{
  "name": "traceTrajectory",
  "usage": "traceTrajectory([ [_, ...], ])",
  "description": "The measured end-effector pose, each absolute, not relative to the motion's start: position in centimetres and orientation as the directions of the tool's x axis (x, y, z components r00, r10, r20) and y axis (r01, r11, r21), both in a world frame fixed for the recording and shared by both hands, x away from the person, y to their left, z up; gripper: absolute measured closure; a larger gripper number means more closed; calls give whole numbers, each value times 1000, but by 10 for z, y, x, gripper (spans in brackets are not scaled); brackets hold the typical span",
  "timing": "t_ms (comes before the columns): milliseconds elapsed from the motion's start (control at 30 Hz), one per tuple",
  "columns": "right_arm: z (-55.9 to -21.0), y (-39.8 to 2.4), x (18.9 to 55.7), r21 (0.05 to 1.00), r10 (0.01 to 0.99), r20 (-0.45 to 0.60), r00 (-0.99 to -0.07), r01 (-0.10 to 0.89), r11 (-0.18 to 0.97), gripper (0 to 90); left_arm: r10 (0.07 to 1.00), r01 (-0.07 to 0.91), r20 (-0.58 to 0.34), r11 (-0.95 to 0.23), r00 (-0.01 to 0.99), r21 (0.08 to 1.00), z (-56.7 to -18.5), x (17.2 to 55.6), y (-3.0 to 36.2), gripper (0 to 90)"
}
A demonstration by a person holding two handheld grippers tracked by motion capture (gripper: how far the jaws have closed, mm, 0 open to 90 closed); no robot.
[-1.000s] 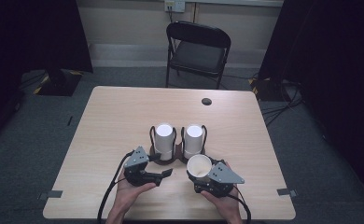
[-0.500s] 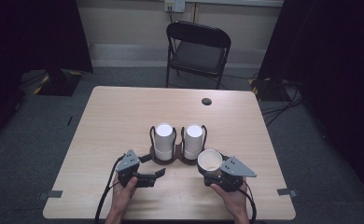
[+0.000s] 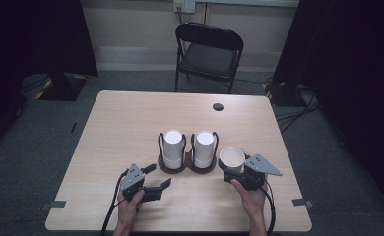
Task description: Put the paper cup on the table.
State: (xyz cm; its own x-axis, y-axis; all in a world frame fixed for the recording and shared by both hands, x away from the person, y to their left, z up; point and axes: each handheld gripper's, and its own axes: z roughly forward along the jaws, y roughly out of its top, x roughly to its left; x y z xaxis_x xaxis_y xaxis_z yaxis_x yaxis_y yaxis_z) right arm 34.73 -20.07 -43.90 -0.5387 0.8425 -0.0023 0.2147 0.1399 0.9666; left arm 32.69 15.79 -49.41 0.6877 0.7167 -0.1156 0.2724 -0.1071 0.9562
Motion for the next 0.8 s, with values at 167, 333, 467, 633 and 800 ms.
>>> traceTrajectory([
  [167, -438, -206, 360, 973, 859, 39, -511, 214, 83, 246, 745, 252, -71, -134, 664, 958, -495, 323, 151, 180],
  [333, -433, -207, 375, 976, 868, 38, -495, 204, 74, 246, 750, 252, -68, -135, 657, 958, -495, 323, 151, 178],
  [467, -429, -208, 384, 977, 876, 20, -481, 194, 84, 246, 772, 209, -14, -155, 636, 965, -496, 317, 148, 156],
  [633, -425, -214, 396, 978, 891, 6, -453, 190, 90, 244, 775, 197, -45, -103, 630, 975, -496, 316, 153, 155],
  [800, -428, -218, 410, 977, 904, -8, -427, 188, 97, 242, 784, 182, -46, -86, 618, 979, -497, 314, 154, 154],
])
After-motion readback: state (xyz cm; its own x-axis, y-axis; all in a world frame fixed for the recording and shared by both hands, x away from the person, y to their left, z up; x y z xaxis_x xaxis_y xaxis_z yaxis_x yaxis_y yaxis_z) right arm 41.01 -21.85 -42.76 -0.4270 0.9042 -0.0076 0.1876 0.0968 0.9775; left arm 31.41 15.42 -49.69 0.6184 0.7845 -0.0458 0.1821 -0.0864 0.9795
